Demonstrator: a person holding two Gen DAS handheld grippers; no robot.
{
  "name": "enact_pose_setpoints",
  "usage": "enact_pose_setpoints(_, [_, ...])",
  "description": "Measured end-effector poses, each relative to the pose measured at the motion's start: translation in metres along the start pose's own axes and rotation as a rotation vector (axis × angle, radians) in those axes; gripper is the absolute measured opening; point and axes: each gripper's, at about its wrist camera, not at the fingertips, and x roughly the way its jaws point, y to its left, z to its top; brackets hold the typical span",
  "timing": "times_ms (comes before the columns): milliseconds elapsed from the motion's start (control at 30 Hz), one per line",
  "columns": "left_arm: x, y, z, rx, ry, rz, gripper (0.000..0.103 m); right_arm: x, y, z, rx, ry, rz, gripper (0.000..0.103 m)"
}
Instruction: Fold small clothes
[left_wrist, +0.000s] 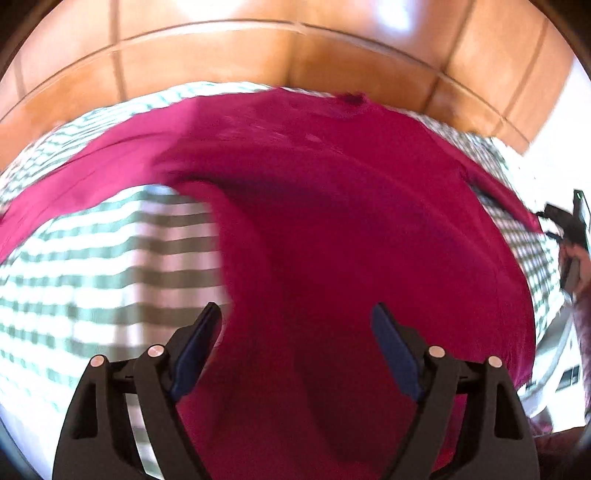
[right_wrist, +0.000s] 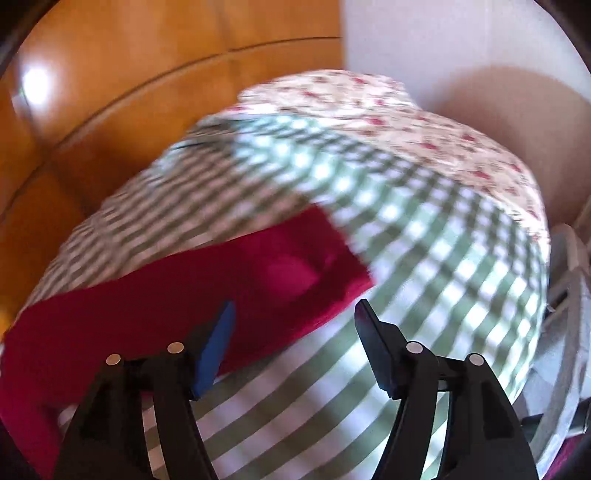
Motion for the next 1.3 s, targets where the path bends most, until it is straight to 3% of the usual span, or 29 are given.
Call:
enact_pose_setpoints(100, [-0.013, 0.019, -0.010, -0.038, -0.042, 0.085, 0.077, -0.025, 0.043, -0.023, -0.104, 0.012, 0.142, 0.066])
enact_pose_setpoints(233, [-0.013, 0.038, -0.026, -0.057, -0.015, 0.159, 0.077, -0.059, 0.119, -0.064, -0.272, 0.026, 0.349, 0.066])
enact_pose_setpoints(367, [-0.008, 0.046, -0.047, -0.094, 0.047, 0.098, 0.077, -0.078, 0.181, -0.105, -0.394, 0.048, 0.474, 0.072])
enact_pose_setpoints(467, [-0.008, 0.044, -0.056, -0.081, 0.031, 0.110, 0.077, -0.083, 0.222, -0.141, -0.476, 0.081, 0.527, 0.072])
enact_pose_setpoints(500, [-0.007, 0.045, -0.057, -0.080, 0.028, 0.111, 0.069, -0.082, 0.233, -0.153, -0.487, 0.105, 0.545, 0.072])
enact_pose_setpoints(533, [-0.008, 0.046, -0.060, -0.082, 0.024, 0.098, 0.043, -0.081, 0.239, -0.160, -0.490, 0.125, 0.557, 0.072])
enact_pose_setpoints(600, [-0.013, 0.048, -0.060, -0.075, 0.026, 0.036, 0.014, -0.082, 0.250, -0.175, -0.502, 0.143, 0.570, 0.072])
enact_pose_setpoints(633, [-0.018, 0.051, -0.061, -0.084, 0.025, 0.002, 0.010, -0.081, 0.255, -0.183, -0.520, 0.131, 0.560, 0.072])
enact_pose_setpoints(767, [-0.026, 0.073, -0.087, -0.190, 0.075, -0.116, 0.009, -0.077, 0.254, -0.203, -0.606, 0.043, 0.489, 0.072])
enact_pose_setpoints(833, [-0.026, 0.083, -0.103, -0.244, 0.089, -0.158, 0.010, -0.078, 0.248, -0.209, -0.622, 0.002, 0.498, 0.073])
enact_pose_setpoints(867, [-0.028, 0.088, -0.106, -0.268, 0.083, -0.176, 0.014, -0.078, 0.247, -0.208, -0.620, 0.002, 0.498, 0.074])
enact_pose_setpoints(933, [-0.034, 0.100, -0.105, -0.313, 0.070, -0.198, 0.031, -0.076, 0.248, -0.208, -0.629, 0.008, 0.493, 0.077])
enact_pose_setpoints(1067, [-0.047, 0.128, -0.093, -0.349, 0.003, -0.109, 0.037, -0.077, 0.251, -0.212, -0.653, 0.000, 0.475, 0.079])
enact_pose_setpoints(1100, [-0.050, 0.137, -0.091, -0.387, -0.011, -0.088, 0.039, -0.078, 0.251, -0.212, -0.653, -0.001, 0.474, 0.079])
enact_pose_setpoints(1300, [-0.063, 0.257, -0.067, -0.698, -0.137, 0.199, 0.049, -0.078, 0.254, -0.215, -0.666, -0.009, 0.459, 0.080])
